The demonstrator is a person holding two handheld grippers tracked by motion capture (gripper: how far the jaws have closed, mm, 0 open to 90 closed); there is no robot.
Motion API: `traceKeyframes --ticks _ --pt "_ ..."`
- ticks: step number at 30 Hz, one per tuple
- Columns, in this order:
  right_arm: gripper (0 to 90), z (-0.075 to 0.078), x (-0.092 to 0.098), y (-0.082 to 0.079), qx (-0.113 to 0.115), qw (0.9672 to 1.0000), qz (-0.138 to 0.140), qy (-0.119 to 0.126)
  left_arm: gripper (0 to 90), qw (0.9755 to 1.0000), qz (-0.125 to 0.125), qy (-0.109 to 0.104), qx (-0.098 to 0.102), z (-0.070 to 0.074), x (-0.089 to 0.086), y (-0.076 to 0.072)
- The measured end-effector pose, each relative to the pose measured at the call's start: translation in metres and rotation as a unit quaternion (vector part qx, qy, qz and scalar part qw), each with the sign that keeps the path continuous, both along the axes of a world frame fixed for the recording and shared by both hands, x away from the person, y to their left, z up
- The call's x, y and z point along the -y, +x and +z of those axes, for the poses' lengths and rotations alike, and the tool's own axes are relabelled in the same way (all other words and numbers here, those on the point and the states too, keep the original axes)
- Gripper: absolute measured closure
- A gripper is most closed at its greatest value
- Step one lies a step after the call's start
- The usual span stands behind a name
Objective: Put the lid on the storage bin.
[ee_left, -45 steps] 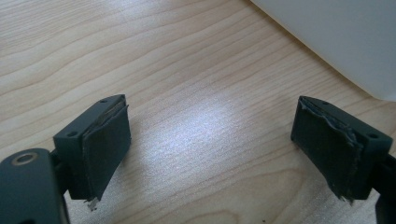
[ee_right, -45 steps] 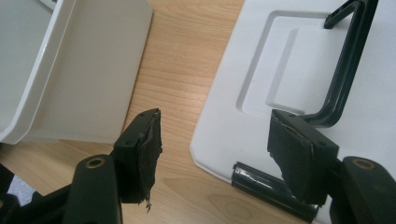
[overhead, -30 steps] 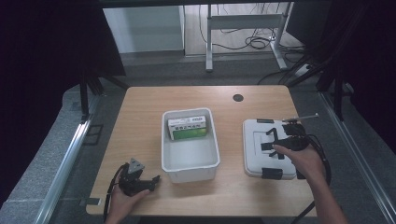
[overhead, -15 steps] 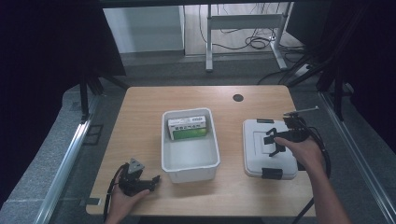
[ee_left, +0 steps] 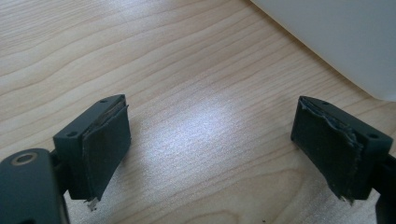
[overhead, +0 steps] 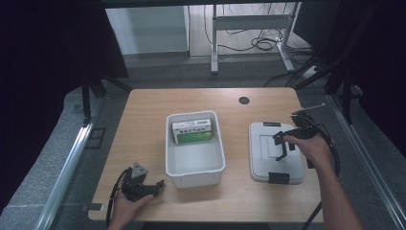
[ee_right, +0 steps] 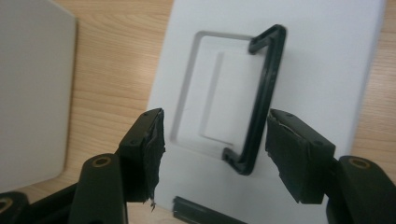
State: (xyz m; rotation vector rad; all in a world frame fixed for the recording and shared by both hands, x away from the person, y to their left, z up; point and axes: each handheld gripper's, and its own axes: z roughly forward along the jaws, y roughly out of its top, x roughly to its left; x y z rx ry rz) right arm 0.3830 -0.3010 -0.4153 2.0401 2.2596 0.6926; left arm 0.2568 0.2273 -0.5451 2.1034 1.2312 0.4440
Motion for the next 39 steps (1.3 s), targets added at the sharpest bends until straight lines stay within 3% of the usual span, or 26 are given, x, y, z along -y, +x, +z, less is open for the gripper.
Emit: traceKeyframes --ticks 17,26,39 --pt "44.6 -0.010 0.007 0.019 -0.023 0.9996 -0.015 -0.011 11.8 1.0000 0.000 0.000 0.000 0.000 0.000 0.000" --pt "53.8 -0.028 0.009 0.030 -0.050 0.9983 -0.026 -0.014 11.8 1.0000 0.000 0.001 0.000 0.000 0.000 0.000" --pt "71.4 -0.034 0.010 0.037 -0.087 0.9953 -0.043 0.000 11.8 1.0000 -0.001 0.000 0.000 0.000 0.000 0.000"
